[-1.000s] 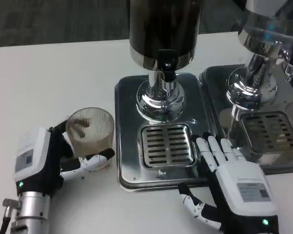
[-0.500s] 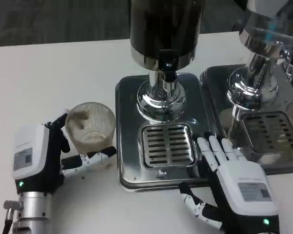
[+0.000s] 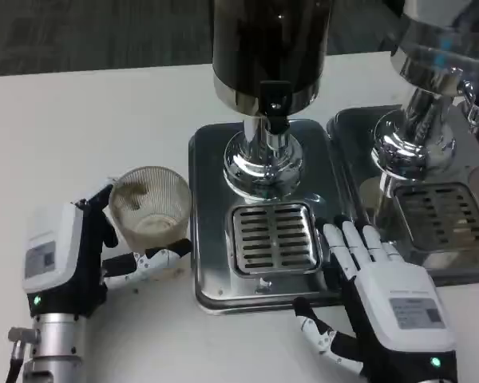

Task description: Grasp the cup under the faucet to collect the drink, then remove the cup.

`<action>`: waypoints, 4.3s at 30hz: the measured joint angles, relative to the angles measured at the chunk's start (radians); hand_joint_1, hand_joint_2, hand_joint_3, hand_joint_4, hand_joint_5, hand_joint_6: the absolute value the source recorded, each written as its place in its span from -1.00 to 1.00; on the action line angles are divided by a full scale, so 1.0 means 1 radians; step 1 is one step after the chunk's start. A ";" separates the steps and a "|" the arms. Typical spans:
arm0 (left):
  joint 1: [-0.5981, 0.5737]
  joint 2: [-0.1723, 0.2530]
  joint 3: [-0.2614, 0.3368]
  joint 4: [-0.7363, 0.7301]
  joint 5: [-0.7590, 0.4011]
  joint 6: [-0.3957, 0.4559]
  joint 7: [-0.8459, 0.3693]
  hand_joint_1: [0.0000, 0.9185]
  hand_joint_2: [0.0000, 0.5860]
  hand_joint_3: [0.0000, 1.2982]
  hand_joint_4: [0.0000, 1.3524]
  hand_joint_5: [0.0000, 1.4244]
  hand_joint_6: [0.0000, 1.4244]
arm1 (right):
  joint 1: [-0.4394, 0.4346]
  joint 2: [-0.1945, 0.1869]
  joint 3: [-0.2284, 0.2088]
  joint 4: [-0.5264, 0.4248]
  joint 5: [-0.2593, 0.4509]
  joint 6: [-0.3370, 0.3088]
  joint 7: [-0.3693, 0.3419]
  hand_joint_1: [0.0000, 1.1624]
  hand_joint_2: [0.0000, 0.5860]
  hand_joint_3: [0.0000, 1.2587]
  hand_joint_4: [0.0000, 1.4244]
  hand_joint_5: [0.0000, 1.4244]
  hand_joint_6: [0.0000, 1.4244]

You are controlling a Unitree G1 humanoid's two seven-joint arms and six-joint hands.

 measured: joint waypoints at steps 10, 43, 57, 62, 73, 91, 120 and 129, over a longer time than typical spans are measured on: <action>-0.001 -0.007 -0.007 -0.030 0.003 -0.011 0.000 0.72 -1.00 0.16 0.32 0.45 0.82 | 0.000 0.003 0.000 0.000 -0.002 0.005 0.000 -0.33 0.36 -0.93 -1.00 -1.00 -0.86; -0.227 -0.157 -0.150 0.098 0.078 0.024 -0.164 0.68 -1.00 0.19 0.32 0.48 0.83 | 0.051 0.045 -0.002 -0.040 -0.022 0.074 -0.015 -0.31 0.39 -0.93 -1.00 -1.00 -0.88; -0.291 -0.191 -0.197 0.136 0.078 0.092 -0.166 0.59 -1.00 0.00 0.12 0.27 0.64 | 0.052 0.046 -0.004 -0.045 -0.022 0.080 -0.015 -0.31 0.39 -0.93 -1.00 -1.00 -0.87; -0.289 -0.188 -0.210 0.136 0.089 0.104 -0.131 0.44 -0.99 -0.19 -0.05 0.15 0.49 | 0.052 0.045 -0.005 -0.045 -0.022 0.080 -0.015 -0.31 0.39 -0.93 -1.00 -1.00 -0.87; -0.271 -0.166 -0.221 0.136 0.094 0.125 -0.108 -0.50 -0.88 -0.48 -0.30 0.07 0.34 | 0.047 0.043 -0.008 -0.045 -0.016 0.077 -0.015 -0.31 0.39 -0.93 -1.00 -1.00 -0.87; -0.261 -0.151 -0.192 0.122 0.060 0.054 -0.112 -1.00 -1.00 -0.64 -0.59 -0.04 0.21 | 0.033 0.043 -0.014 -0.037 -0.007 0.070 -0.016 -0.33 0.30 -0.95 -1.00 -1.00 -0.86; 0.003 0.033 0.105 -0.349 -0.617 -0.367 -0.841 -1.00 -0.58 -1.00 -1.00 -0.79 -0.83 | 0.009 -0.014 -0.094 -0.020 0.043 0.020 -0.050 -0.50 0.17 -1.00 -1.00 -1.00 -0.85; 0.005 0.055 0.190 -0.555 -1.001 -0.198 -1.370 -1.00 -0.58 -0.97 -1.00 -0.76 -0.76 | 0.011 0.004 -0.093 -0.005 0.059 0.018 -0.070 -0.49 0.15 -1.00 -1.00 -1.00 -0.84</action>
